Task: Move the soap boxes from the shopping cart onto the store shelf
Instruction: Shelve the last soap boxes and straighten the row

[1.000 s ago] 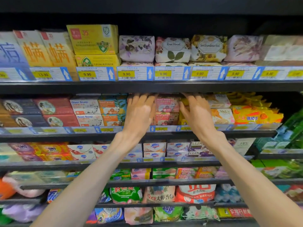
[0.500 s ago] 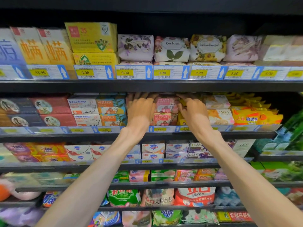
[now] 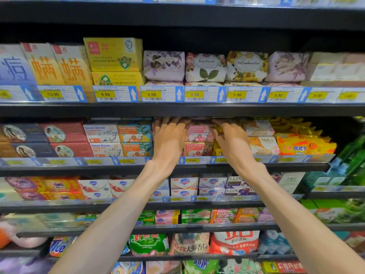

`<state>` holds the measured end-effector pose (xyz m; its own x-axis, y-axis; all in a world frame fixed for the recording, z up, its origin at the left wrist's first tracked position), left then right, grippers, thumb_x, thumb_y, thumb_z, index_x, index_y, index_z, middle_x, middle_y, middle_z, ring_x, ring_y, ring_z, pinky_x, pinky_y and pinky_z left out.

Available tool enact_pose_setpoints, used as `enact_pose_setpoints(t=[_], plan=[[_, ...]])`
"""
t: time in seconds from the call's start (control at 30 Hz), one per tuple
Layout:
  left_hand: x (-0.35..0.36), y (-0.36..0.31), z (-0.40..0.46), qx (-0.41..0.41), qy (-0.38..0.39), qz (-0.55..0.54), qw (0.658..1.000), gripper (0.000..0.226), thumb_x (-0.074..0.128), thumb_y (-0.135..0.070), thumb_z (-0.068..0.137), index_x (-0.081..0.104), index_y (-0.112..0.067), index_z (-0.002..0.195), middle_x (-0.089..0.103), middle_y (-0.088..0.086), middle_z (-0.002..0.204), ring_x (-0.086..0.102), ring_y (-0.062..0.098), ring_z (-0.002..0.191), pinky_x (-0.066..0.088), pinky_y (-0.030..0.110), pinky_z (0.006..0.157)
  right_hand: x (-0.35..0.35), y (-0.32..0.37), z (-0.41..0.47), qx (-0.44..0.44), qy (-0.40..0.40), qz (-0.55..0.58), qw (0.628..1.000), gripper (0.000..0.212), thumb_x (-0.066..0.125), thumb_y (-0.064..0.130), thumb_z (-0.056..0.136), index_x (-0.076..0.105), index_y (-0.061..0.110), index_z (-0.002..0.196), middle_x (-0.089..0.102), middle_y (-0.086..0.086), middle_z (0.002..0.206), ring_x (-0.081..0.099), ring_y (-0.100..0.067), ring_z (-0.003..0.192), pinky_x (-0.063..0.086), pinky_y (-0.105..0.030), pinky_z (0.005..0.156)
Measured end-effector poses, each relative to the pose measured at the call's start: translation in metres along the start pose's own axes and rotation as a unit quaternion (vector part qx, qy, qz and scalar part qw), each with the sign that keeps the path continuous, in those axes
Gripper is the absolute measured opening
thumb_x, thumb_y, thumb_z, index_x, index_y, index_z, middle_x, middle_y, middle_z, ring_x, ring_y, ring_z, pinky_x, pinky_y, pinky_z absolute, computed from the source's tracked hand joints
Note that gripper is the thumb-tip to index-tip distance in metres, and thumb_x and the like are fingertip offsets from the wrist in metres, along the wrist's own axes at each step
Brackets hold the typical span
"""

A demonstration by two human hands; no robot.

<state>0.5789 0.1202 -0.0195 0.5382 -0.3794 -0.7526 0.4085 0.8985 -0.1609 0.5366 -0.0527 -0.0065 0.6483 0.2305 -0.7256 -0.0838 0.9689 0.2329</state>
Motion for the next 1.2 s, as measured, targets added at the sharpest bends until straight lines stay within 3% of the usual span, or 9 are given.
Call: enact_pose_setpoints(t=[0.13,0.2,0.5,0.87,1.2], plan=[[-0.003,-0.001,0.000,0.005,-0.024,-0.003,1.000,0.026,0.050,-0.025,0.102,0.073,-0.015,0.099,0.072,0.005,0.108,0.059,0.037,0.111,0.033,0.051,0.106,-0.005,0.002,-0.002,-0.029,-0.056,-0.007,0.998,0.022,0.066,0.025,0.094,0.068,0.003,0.092,0.067,-0.016,0.077,0.062,-0.035,0.068,0.037,-0.030,0.058],[-0.001,0.000,0.001,0.006,-0.022,0.000,1.000,0.027,0.049,-0.027,0.102,0.073,-0.016,0.100,0.072,0.004,0.109,0.059,0.037,0.109,0.032,0.049,0.102,-0.007,0.002,-0.004,-0.039,-0.073,-0.006,0.997,0.021,0.068,0.023,0.093,0.068,0.002,0.091,0.067,-0.016,0.073,0.061,-0.035,0.064,0.039,-0.031,0.056],[-0.001,-0.001,-0.005,0.018,-0.027,-0.007,0.999,0.021,0.054,-0.025,0.100,0.071,-0.015,0.106,0.071,0.005,0.106,0.059,0.037,0.104,0.039,0.047,0.091,-0.002,0.001,-0.005,-0.041,-0.062,0.006,0.997,0.023,0.063,0.027,0.096,0.067,0.005,0.095,0.067,-0.014,0.079,0.062,-0.032,0.069,0.044,-0.034,0.057],[-0.014,-0.007,-0.010,0.035,-0.068,-0.022,0.997,0.018,0.057,-0.022,0.099,0.071,-0.013,0.104,0.071,0.006,0.105,0.059,0.036,0.104,0.042,0.045,0.085,0.007,-0.008,-0.002,-0.011,-0.015,0.028,0.999,0.026,0.056,0.027,0.100,0.065,0.007,0.113,0.069,-0.017,0.099,0.063,-0.036,0.090,0.054,-0.044,0.074],[-0.007,-0.004,-0.006,0.016,-0.034,-0.028,0.999,0.020,0.053,-0.019,0.101,0.071,-0.012,0.108,0.070,0.006,0.112,0.058,0.038,0.103,0.041,0.046,0.084,0.005,-0.006,-0.008,-0.033,-0.044,0.042,0.998,0.021,0.059,0.027,0.099,0.065,0.007,0.099,0.066,-0.012,0.086,0.061,-0.030,0.078,0.049,-0.038,0.065]])
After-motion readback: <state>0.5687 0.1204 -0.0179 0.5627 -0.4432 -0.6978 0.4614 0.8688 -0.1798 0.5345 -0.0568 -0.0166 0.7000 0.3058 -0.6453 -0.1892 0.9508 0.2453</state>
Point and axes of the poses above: each hand's wrist, its own z-axis towards the middle knuckle, its own x-axis out of the palm, y = z × x, the point moved 9 cm from there along z, towards the middle knuckle
